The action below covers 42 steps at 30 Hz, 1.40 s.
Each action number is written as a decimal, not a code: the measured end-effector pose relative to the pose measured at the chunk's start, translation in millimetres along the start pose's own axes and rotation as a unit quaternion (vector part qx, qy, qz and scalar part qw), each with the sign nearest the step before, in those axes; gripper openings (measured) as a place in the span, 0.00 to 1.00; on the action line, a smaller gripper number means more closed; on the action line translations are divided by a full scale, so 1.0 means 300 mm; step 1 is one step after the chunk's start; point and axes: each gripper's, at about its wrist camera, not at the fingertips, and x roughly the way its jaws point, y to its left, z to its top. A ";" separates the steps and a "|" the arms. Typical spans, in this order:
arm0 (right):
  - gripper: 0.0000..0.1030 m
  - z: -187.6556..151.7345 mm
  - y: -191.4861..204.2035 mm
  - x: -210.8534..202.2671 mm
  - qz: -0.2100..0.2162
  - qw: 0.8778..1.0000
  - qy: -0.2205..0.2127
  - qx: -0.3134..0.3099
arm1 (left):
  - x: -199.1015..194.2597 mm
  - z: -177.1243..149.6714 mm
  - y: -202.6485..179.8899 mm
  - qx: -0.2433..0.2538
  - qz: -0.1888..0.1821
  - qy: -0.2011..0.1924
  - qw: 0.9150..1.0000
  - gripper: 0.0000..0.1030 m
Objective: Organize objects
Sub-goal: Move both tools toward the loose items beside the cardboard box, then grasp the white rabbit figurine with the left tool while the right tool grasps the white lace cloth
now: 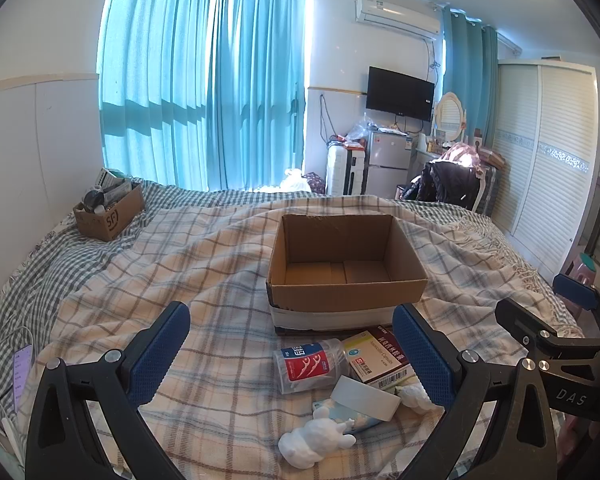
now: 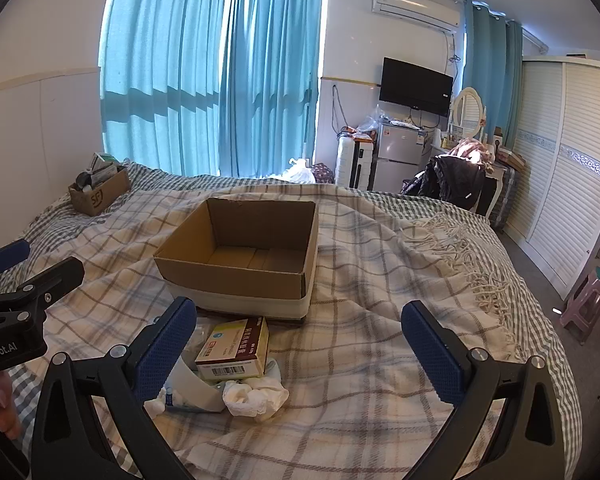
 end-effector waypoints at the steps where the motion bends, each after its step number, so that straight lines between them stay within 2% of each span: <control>1: 1.00 -0.005 0.002 0.001 0.000 1.000 0.000 0.000 | 0.000 0.000 0.000 0.000 0.000 0.000 1.000 1.00; 30: 1.00 0.015 0.008 -0.030 0.008 1.000 -0.008 -0.006 | -0.020 0.013 -0.001 -0.006 -0.005 -0.009 1.000 1.00; 37: 1.00 -0.004 0.001 0.000 0.015 1.000 0.007 -0.008 | 0.021 -0.020 0.001 -0.004 0.003 0.019 1.000 1.00; 42: 1.00 -0.056 -0.009 0.075 0.015 0.999 0.047 -0.016 | 0.095 -0.092 0.009 0.002 0.017 0.060 0.998 1.00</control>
